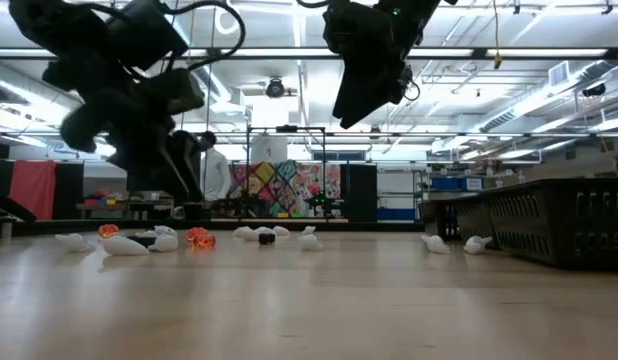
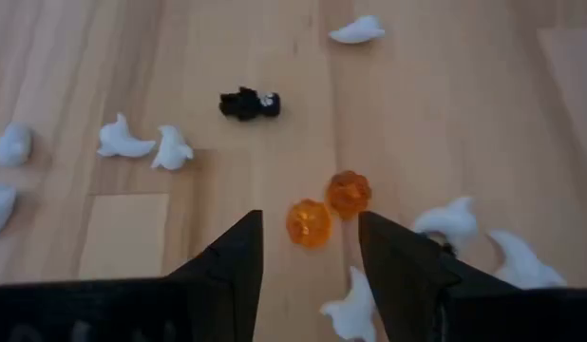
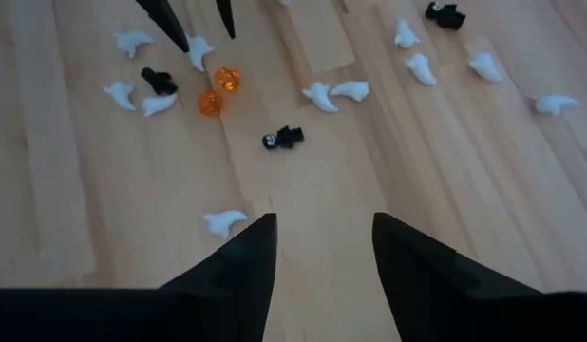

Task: Sort Halloween decoration
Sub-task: Put the orange pumpkin toy into the center black bin

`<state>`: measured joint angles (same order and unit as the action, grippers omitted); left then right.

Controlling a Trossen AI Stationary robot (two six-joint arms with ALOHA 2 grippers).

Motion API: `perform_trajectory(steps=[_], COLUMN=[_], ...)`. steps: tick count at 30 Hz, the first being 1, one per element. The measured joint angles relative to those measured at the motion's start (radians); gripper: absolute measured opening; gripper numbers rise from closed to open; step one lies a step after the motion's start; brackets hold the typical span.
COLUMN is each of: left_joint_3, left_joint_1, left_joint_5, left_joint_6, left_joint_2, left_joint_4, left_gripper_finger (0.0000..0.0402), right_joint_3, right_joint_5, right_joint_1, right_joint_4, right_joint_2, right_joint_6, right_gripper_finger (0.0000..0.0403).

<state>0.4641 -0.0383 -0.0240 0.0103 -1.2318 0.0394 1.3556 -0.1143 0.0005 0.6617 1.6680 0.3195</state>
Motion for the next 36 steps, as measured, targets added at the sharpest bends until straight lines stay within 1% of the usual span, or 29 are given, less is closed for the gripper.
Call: perform_trajectory(steps=[4,9,16,21,24,31,36], left_joint_3=[0.000,0.000,0.004,0.005,0.004,0.004,0.003], left_joint_1=[0.002,0.001,0.000,-0.001,-0.010,-0.027,-0.027], left_joint_5=[0.004,0.009,-0.006,-0.010,-0.013,-0.017,-0.016], left_joint_6=[0.001,0.004,0.005,0.006,0.017,0.023,0.020], left_joint_2=[-0.076,-0.162,-0.257,-0.276,-0.278,-0.279,-0.276], left_joint_4=[-0.047,-0.114,-0.157,-0.166,-0.160,-0.158,-0.154], left_gripper_finger=[0.0185,0.0197,0.0199,0.0195,0.0179,0.0109,0.0074], right_joint_3=[0.000,0.000,0.000,0.000,0.000,0.000,0.000], right_joint_5=[0.002,0.006,0.011,0.011,0.011,0.011,0.011], right_joint_1=[0.000,0.001,0.007,0.010,0.010,0.010,0.010], right_joint_4=[-0.003,-0.003,-0.003,-0.003,-0.003,-0.003,-0.003], right_joint_2=[0.000,0.000,0.000,0.000,0.000,0.000,0.000], right_joint_6=[0.004,0.033,0.055,0.056,0.056,0.056,0.056], right_gripper_finger=[0.0179,0.0179,0.0179,0.0179,0.0179,0.0179,0.0179])
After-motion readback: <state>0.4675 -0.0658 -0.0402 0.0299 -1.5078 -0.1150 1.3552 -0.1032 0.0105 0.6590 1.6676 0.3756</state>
